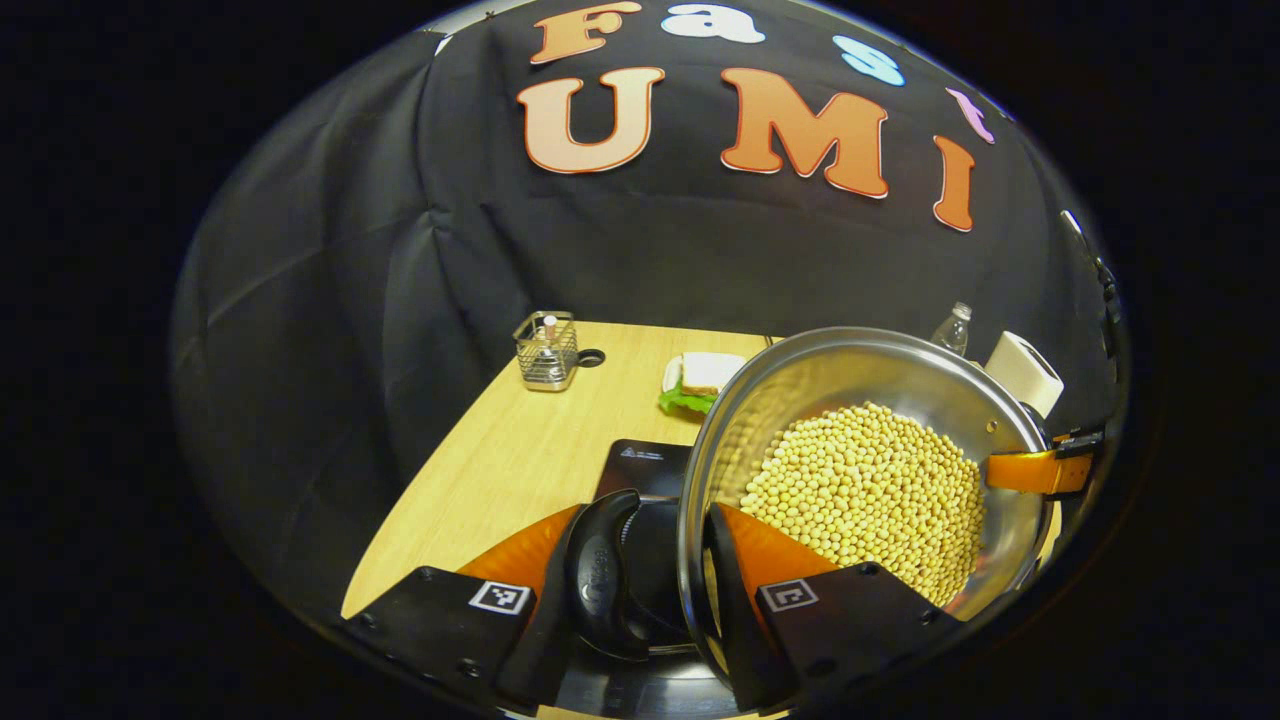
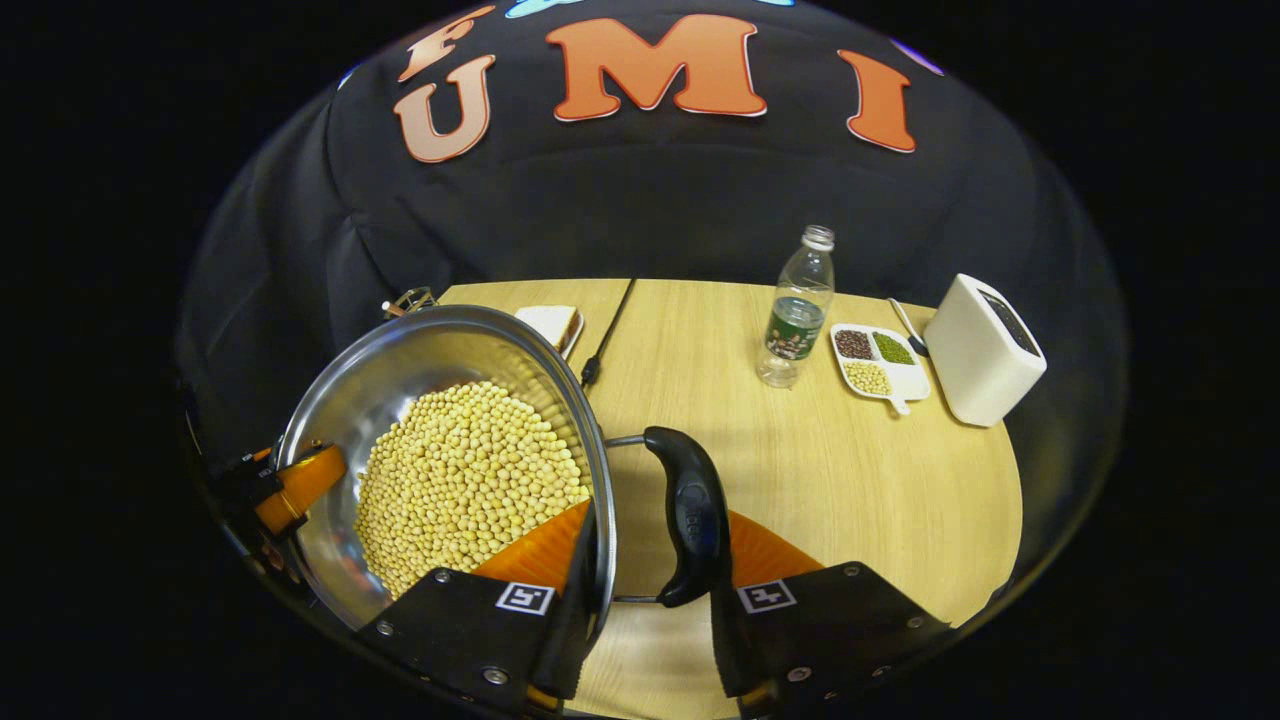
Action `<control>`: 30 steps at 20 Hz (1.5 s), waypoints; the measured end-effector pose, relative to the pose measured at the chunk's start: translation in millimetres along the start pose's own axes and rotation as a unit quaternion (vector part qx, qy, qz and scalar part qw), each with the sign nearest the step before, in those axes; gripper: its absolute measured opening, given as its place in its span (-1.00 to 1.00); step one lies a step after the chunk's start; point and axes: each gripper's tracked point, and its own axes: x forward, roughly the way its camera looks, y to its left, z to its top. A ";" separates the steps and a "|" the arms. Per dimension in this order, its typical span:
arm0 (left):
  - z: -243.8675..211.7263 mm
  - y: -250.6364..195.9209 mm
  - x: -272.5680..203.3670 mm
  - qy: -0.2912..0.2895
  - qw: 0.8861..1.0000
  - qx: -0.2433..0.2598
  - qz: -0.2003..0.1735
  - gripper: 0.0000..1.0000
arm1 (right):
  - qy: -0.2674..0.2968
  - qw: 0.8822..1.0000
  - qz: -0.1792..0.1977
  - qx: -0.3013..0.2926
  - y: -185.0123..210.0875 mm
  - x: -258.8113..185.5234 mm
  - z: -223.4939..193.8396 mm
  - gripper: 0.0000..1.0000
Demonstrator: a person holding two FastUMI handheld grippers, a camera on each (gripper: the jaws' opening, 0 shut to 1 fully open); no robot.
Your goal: First push the handle of the pot to place it horizontally, then grasp the pot with both hands and set it on the induction cooktop.
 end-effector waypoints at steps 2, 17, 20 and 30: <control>-1.5 -0.7 -1.2 0.003 1.000 -0.006 0.009 0.31 | 0.001 1.000 0.004 -0.009 -1.8 3.0 3.6 0.04; -5.8 -3.9 -2.7 0.033 0.999 -0.020 0.024 0.39 | 0.035 0.999 0.013 -0.017 -4.6 7.4 10.5 0.05; -3.1 -3.2 -4.3 0.031 0.999 -0.019 0.026 0.38 | 0.035 0.999 0.016 -0.009 -5.9 7.4 8.0 0.05; 0.5 -6.2 -0.1 0.027 0.999 -0.027 0.016 0.39 | 0.030 1.000 0.007 -0.005 -4.1 6.3 4.0 0.04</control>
